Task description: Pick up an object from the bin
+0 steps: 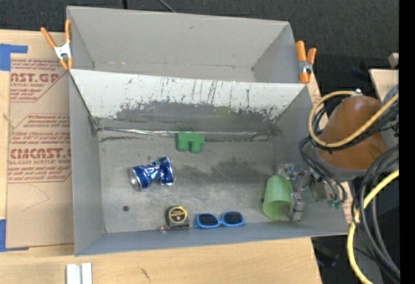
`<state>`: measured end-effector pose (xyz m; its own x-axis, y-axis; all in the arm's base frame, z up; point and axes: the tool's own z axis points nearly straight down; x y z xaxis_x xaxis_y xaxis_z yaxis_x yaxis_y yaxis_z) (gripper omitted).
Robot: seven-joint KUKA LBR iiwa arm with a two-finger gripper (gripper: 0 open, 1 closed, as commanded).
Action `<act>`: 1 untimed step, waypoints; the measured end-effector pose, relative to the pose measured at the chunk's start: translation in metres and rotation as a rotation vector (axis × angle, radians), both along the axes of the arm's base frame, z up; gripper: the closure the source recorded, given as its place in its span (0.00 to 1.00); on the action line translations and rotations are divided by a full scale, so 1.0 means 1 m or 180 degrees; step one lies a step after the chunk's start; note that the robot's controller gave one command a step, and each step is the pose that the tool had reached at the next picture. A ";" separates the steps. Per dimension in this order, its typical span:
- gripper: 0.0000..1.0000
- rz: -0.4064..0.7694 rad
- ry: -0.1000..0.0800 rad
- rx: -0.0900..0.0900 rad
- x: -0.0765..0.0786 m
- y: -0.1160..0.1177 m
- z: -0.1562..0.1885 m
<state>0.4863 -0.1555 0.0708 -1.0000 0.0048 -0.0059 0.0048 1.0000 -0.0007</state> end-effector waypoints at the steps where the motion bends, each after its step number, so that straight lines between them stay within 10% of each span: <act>1: 1.00 0.0043 -0.0011 -0.0005 0.017 0.012 0.119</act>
Offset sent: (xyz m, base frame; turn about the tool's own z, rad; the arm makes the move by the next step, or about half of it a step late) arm 0.0144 0.0118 0.1150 -0.0129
